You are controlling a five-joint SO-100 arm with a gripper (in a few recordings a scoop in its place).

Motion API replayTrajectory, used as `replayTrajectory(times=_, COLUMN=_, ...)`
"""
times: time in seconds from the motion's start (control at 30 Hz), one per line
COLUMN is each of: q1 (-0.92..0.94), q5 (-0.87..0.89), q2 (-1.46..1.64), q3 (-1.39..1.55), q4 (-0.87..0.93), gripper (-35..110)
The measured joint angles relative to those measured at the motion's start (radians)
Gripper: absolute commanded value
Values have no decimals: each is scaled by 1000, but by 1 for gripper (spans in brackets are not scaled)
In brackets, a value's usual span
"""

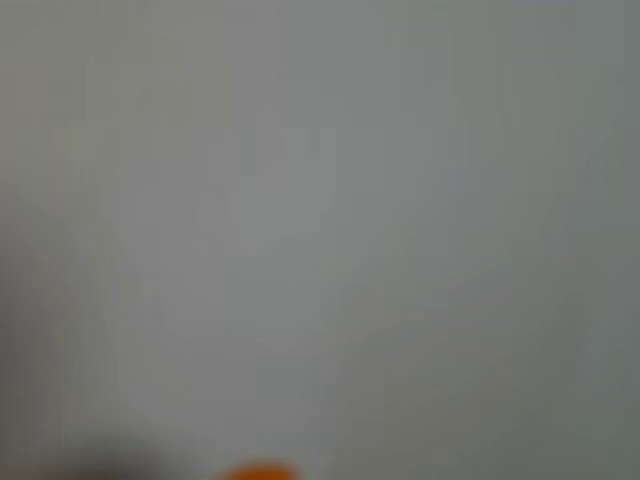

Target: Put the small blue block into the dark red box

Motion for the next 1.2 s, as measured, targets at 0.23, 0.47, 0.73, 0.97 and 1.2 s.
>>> replayTrajectory(times=0.23, q1=40, q5=-2, q2=0, q3=0, q4=0, gripper=0)
replayTrajectory(times=0.47, q1=38, q5=-2, q2=0, q3=0, q4=0, gripper=0)
replayTrajectory(times=0.73, q1=100, q5=58, q2=-2, q3=0, q4=-8, gripper=0)
replayTrajectory(times=0.97, q1=144, q5=242, q2=-2, q3=0, q4=-15, gripper=0)
replayTrajectory(times=1.2, q1=321, q5=574, q2=-6, q3=-98, q4=26, gripper=14)
